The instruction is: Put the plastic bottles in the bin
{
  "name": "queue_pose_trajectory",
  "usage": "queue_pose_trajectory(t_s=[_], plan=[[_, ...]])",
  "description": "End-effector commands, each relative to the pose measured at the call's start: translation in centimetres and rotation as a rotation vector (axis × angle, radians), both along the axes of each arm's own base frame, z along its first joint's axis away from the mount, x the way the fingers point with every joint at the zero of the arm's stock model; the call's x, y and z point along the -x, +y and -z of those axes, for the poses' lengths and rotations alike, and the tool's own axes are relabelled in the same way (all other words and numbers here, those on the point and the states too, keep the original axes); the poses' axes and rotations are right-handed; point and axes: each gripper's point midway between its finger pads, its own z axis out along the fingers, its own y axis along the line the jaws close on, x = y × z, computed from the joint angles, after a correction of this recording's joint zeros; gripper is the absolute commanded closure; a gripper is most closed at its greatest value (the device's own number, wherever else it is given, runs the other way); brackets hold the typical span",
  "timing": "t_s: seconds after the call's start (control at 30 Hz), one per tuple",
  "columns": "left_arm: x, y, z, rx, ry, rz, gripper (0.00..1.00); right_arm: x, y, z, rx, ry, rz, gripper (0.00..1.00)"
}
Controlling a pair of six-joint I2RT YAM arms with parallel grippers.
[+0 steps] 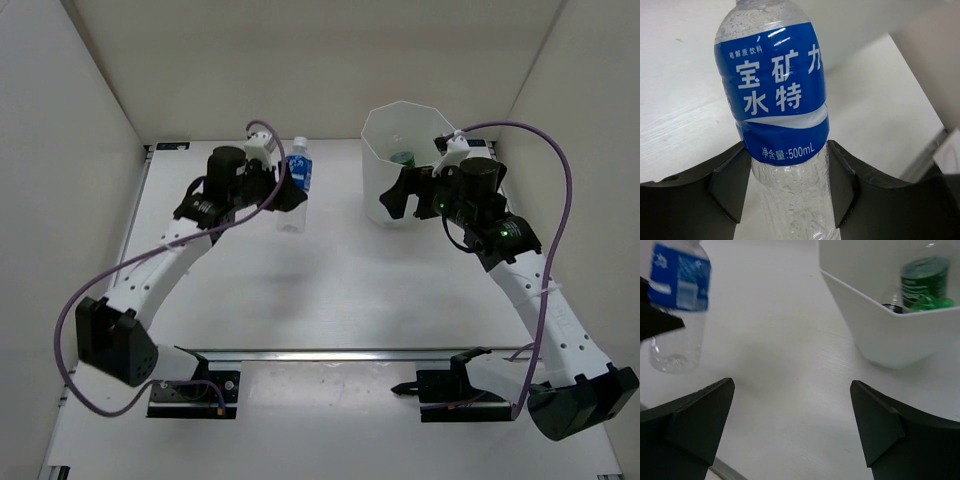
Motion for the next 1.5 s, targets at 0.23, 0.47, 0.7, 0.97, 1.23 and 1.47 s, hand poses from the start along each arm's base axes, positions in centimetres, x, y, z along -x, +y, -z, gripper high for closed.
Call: queue_pose_trajectory(t_s=[0.23,0.47,0.7,0.97,1.23,1.47], plan=[[13.2,-3.3,-2.5,0.135,-0.22,0.505,0.69,1.9,10.4,-4.6,-0.427,-0.039,-0.441,0.01],[15.8,-3.2,-2.5,0.235,-0.201,0.548,0.67,2.4,14.9,-3.7,-0.539,0.037,-0.545,0.01],[16.6,-4.1,-1.0,0.265,-0.122,0.565,0.73,3.9,17.2,-4.6,-0.547,0.001,-0.612,0.0],[16.3,-4.2,-1.0,0.27,-0.112,0.536,0.74,3.9,19.1,-2.1,-0.541,0.075,-0.631,0.15],[14.9,-3.3,-0.6,0.261,-0.09,0.439,0.62,2.4,17.8,-2.4,-0.504,0.023,-0.529,0.96],[14.4,-2.0,-1.2,0.21,-0.109,0.378,0.01,-0.9,15.3,-4.3,-0.416,-0.076,-0.457,1.0]])
